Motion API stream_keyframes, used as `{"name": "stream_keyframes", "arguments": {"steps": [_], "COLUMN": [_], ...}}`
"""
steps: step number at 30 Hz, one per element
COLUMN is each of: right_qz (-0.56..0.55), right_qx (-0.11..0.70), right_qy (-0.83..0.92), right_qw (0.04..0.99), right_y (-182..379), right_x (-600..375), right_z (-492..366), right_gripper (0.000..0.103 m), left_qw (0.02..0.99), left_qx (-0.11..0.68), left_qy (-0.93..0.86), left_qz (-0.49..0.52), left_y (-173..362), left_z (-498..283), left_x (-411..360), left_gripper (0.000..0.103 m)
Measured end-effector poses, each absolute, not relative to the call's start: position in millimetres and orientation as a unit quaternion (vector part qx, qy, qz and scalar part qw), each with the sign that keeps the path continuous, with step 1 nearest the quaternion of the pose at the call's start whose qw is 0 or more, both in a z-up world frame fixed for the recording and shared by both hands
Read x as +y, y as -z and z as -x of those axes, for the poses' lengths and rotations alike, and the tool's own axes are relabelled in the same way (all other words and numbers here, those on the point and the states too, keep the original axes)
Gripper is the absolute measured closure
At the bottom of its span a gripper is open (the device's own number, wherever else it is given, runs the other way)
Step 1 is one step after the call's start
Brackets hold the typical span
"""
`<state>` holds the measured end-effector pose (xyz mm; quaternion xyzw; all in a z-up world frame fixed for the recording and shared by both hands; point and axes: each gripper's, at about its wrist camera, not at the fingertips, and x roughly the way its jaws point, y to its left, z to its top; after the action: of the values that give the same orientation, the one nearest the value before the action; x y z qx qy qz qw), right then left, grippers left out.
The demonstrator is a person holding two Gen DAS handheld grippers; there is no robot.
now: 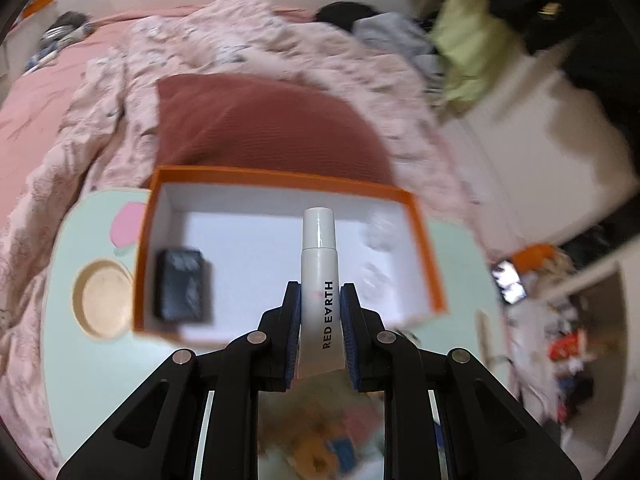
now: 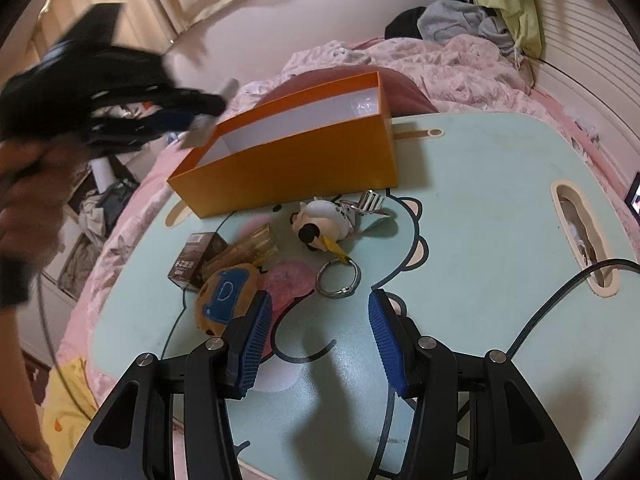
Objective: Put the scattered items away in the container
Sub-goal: 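Carry the white tube out and lay it on the table, open left gripper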
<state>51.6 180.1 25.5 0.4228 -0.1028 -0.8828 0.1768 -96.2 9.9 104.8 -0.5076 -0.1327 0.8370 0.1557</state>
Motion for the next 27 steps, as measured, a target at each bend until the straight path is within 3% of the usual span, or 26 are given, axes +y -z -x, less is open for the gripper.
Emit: {"name": "stream_keyframes", "arguments": {"steps": [8, 16, 27], "right_qz": [-0.427, -0.427, -0.428], "right_qx": [-0.1, -0.09, -0.088], "right_qy": [0.882, 0.884, 0.884], "right_qw": [0.172, 0.168, 0.165], "right_y": [-24.3, -24.6, -24.9], "right_x": [179.9, 176.7, 175.3], "right_z": [-51.8, -52.5, -53.3], "right_gripper": [0.053, 0.053, 0.053], "left_qw": [0.16, 0.16, 0.144], "left_qx": [-0.087, -0.11, -0.112], "left_qy": [-0.846, -0.827, -0.842], "left_qz": [0.501, 0.528, 0.508], "left_y": [-79.0, -44.3, -35.9], "left_z": [26.6, 15.5, -23.7], "left_x": [10.5, -4.9, -15.5], "left_gripper": [0.082, 0.082, 0.082]}}
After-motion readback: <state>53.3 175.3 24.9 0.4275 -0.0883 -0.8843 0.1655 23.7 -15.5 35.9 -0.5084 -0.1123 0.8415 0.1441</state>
